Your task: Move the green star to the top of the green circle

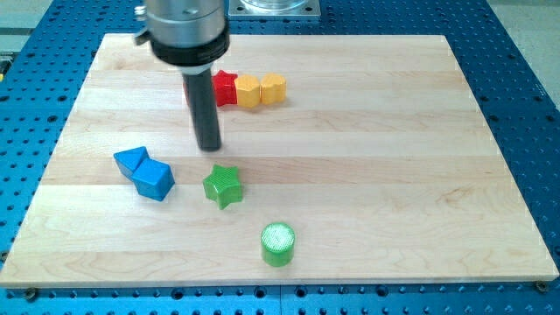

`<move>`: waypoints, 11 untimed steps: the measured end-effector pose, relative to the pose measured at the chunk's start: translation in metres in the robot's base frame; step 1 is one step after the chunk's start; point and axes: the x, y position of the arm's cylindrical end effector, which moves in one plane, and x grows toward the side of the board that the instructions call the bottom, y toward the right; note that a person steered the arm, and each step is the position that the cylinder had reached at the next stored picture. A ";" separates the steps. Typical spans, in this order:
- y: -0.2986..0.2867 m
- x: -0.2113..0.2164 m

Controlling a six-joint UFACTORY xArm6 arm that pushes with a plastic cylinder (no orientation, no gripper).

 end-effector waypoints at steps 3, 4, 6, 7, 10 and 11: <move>0.076 0.053; 0.089 0.051; 0.097 0.039; 0.104 0.000; 0.061 -0.068; 0.046 -0.068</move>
